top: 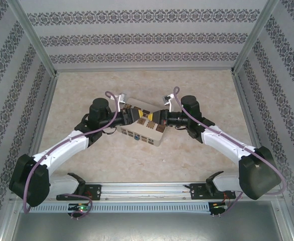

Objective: Unlock a padlock with a key

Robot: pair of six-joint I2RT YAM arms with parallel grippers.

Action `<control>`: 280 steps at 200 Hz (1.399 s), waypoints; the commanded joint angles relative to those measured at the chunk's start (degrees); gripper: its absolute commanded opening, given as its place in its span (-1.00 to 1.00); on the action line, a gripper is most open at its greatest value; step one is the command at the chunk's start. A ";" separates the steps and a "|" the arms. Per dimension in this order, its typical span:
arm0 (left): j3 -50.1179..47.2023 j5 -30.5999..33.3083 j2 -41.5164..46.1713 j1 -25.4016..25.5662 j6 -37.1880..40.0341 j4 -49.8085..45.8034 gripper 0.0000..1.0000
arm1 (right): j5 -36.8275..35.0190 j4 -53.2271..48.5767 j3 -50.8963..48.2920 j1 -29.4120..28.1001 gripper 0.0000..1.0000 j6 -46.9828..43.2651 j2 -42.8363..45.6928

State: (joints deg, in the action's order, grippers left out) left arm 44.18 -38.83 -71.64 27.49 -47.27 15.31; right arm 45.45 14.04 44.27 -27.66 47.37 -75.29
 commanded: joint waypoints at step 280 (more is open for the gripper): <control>16.46 8.44 4.39 4.68 46.56 -38.29 -1.00 | 4.37 -20.74 8.94 1.74 -0.22 -13.77 8.42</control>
State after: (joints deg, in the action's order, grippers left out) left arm 58.78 -32.12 -68.29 31.03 -12.19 -14.61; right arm 46.44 -5.15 50.87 -24.18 34.65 -66.11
